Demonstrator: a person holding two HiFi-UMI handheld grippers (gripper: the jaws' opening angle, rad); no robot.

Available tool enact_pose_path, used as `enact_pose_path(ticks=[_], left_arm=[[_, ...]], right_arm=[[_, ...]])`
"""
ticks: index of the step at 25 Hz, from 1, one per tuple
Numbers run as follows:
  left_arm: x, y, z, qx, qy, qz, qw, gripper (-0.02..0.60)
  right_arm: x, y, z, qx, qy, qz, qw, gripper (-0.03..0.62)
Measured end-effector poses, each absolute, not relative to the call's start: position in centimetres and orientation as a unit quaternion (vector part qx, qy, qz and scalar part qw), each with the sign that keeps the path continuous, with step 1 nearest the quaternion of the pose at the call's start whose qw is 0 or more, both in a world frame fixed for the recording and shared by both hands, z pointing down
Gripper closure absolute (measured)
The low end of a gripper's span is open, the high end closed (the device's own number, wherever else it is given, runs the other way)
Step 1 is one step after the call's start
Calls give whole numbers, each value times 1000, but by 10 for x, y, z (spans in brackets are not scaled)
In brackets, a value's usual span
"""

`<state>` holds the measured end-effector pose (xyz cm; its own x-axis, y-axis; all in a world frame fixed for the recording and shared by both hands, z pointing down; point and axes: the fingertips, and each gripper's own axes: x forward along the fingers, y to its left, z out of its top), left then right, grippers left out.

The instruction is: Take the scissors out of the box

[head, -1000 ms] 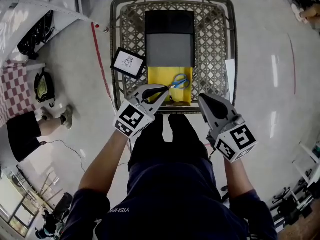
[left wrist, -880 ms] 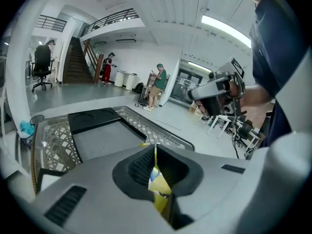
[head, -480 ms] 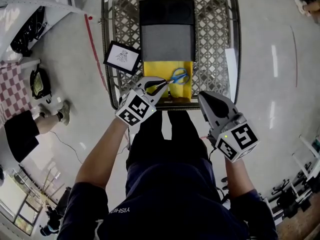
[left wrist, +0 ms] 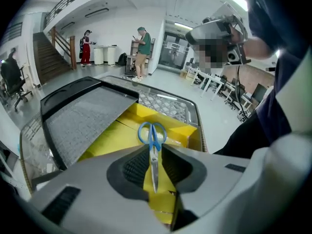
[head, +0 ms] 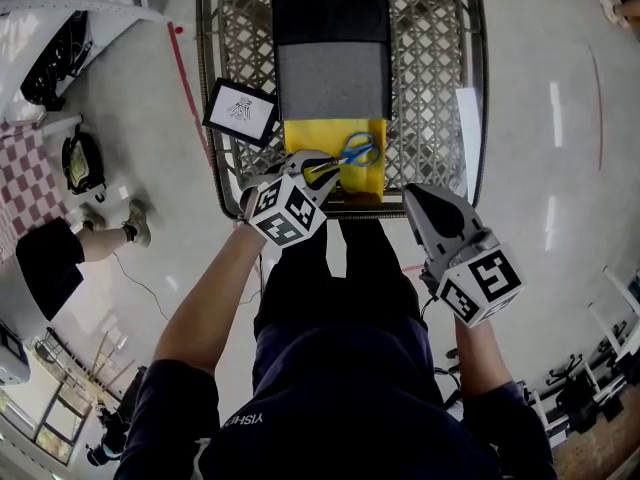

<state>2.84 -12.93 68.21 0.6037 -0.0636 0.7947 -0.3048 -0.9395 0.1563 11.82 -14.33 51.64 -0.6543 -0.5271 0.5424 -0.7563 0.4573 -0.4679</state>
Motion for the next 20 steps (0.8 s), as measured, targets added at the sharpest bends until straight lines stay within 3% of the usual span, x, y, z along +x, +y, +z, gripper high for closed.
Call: enact_pose_path(ticks=[20], left_arm=[[26,-123,728,808,-95,572,107,469]], right_arm=[[135,-139,530,378,-829,377,167,576]])
